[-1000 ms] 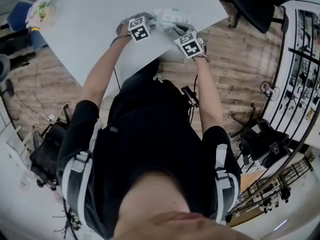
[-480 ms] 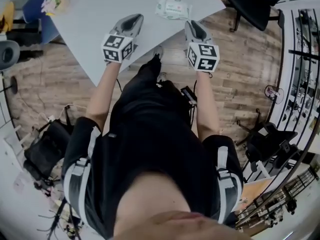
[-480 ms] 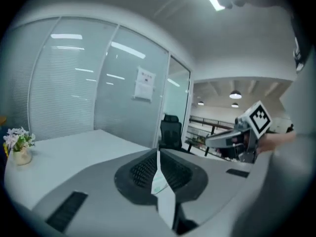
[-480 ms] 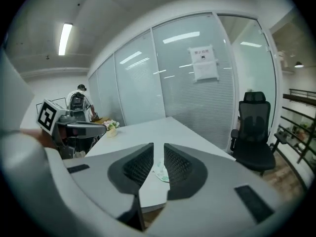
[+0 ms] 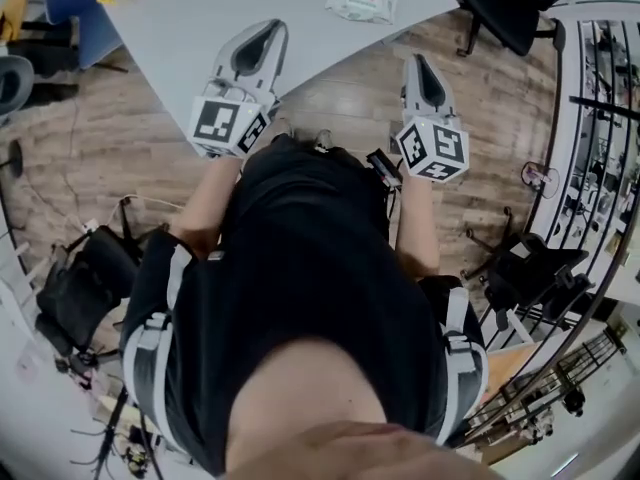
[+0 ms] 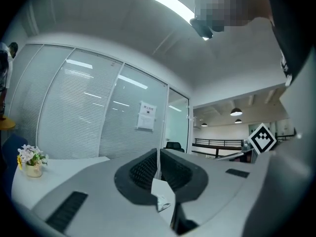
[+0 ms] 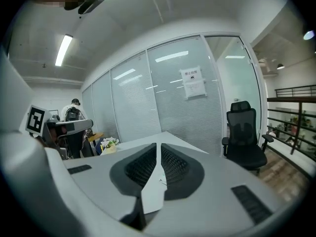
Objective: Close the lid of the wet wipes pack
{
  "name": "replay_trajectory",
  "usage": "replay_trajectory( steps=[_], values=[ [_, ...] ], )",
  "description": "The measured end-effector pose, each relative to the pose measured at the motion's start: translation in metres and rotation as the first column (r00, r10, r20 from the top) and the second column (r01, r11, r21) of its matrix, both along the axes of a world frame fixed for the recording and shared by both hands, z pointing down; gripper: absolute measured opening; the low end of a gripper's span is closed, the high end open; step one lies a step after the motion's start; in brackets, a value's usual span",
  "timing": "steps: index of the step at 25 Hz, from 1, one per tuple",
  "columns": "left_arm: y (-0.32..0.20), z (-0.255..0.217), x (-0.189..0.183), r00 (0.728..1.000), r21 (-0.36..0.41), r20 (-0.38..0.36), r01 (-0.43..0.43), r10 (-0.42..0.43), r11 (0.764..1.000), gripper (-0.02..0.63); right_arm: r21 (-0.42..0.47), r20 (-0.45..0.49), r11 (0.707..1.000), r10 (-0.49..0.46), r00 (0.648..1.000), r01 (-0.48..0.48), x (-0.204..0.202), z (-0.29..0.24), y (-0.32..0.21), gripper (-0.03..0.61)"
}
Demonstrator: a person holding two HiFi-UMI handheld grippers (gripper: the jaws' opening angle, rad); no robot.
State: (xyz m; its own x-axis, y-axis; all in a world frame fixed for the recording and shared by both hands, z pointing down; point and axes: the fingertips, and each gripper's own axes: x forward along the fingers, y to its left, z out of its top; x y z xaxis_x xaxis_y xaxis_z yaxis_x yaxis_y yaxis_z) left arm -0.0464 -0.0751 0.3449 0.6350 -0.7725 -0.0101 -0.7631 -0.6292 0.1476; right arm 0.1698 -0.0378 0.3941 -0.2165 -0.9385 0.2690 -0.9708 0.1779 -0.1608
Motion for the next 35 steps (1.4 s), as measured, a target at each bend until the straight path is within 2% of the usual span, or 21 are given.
replay_trajectory(
  steps=[6,16,35],
  values=[
    [0.016,-0.014,-0.01,1.0,0.049,0.006,-0.029,0.028,0.998,0.038,0.012,0.007,1.0,0.015,1.0,-0.015,-0.02,-0.011,0.023,0.044],
    [0.026,-0.01,-0.032,0.999,0.03,-0.019,-0.036,0.037,0.999,0.039,0.039,0.02,0.998,0.053,0.998,-0.054,-0.042,-0.018,0.039,0.032],
    [0.04,-0.008,-0.035,0.998,0.029,-0.033,-0.061,0.062,0.998,0.038,0.038,-0.005,0.998,0.053,0.999,-0.053,-0.054,-0.017,0.051,0.021]
  ],
)
